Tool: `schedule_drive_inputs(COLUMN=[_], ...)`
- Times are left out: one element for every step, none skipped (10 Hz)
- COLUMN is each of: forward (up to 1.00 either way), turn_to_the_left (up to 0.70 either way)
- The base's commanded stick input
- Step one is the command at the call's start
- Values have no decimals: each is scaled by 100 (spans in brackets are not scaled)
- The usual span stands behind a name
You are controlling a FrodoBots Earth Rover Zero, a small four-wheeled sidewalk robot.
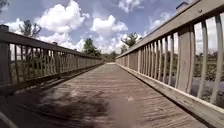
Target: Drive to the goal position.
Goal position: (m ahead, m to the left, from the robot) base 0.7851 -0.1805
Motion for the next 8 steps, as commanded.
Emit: schedule_drive_inputs(forward=[85,85,85,85,85,85,85,85], turn_to_the_left=[0,0,0,0,0,0,0,0])
